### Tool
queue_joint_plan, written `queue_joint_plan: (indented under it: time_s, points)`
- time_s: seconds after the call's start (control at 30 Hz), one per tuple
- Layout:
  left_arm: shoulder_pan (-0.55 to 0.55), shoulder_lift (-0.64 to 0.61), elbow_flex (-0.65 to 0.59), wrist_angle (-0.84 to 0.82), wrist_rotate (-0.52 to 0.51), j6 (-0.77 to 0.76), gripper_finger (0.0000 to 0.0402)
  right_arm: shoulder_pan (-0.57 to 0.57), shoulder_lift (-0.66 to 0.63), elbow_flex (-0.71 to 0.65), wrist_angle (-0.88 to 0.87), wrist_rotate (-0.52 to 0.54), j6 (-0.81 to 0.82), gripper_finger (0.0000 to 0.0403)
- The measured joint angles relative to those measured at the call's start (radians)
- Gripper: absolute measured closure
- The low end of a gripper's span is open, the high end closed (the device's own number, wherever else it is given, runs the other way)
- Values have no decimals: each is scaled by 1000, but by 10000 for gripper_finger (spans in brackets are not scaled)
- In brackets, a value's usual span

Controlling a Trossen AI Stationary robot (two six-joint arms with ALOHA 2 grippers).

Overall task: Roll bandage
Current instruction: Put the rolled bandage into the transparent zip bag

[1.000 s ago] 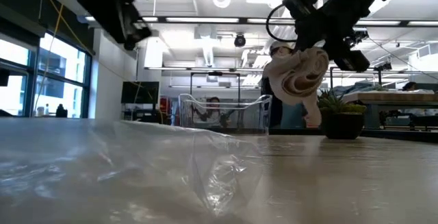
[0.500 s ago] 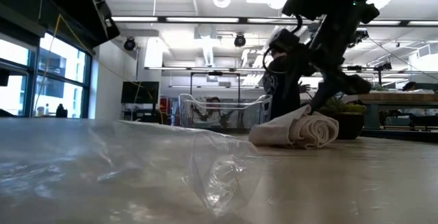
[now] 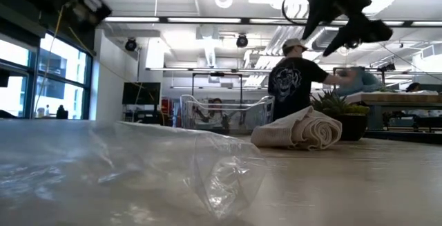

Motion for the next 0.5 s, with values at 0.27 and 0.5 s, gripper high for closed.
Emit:
queue_joint_plan:
  time_s: [0.27, 0.5]
  points:
    - [3, 283, -4, 191, 102, -487, 269, 196, 34, 8, -65, 86, 121, 187]
    - [2, 402, -4, 309, 108, -835, 223, 307, 84, 8, -90, 84, 129, 187]
